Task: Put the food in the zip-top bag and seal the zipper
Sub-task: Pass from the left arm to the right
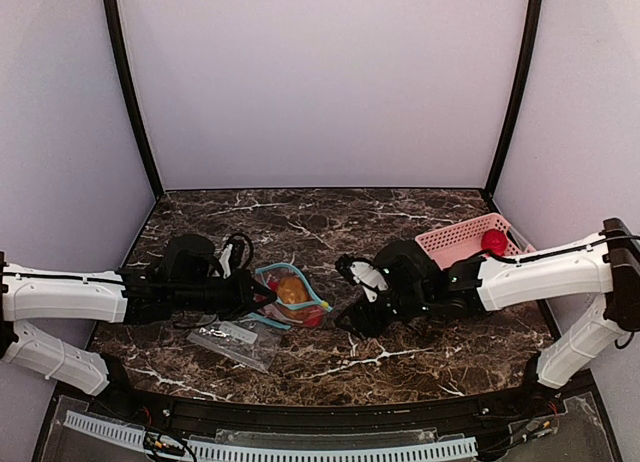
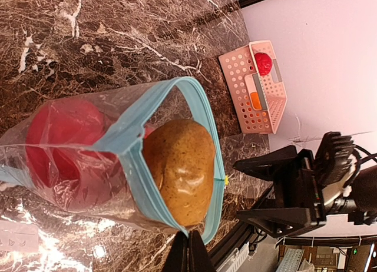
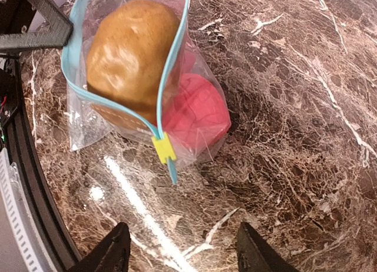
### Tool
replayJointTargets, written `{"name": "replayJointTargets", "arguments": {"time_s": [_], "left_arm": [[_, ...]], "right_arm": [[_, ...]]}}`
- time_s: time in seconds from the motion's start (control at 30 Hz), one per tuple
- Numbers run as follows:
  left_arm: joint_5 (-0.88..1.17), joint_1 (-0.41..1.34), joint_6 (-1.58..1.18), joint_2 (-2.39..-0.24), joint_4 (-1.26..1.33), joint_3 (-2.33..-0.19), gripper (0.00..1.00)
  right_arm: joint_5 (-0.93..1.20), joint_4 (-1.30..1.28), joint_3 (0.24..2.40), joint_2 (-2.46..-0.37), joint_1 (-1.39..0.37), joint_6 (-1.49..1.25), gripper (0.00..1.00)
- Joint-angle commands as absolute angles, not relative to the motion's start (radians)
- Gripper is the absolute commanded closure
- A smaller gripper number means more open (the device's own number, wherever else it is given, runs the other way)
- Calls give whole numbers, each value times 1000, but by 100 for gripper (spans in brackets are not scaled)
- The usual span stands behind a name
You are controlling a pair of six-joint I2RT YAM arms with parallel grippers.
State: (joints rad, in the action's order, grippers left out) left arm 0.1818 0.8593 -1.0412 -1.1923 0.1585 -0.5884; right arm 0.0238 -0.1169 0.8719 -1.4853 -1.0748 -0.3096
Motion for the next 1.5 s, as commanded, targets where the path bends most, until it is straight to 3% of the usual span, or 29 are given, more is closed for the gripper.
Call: {"name": "replayJointTargets", "arguments": {"time_s": [0.0,0.47,1.2,1.33,1.47], "left_arm": [[176,852,-1043,-1173,138,-583,99],[180,851,-1039,-1164,118,-586,99],[171,851,-1036,-1149,102,-582,99],[169,851,-1035,-1146,100,-580,99],[165,851,-1032,-1145,93,-579,99]], "right_arm": [[64,160,782,-1451,-1048,-243,45],[132,245,808,-1557,-1028,-169,64],[145,204,880,-1663,-1027,-130,77],[145,202,881,-1667,-1029,-133,83],[148,194,884,-1654,-1027,-138,97]]}}
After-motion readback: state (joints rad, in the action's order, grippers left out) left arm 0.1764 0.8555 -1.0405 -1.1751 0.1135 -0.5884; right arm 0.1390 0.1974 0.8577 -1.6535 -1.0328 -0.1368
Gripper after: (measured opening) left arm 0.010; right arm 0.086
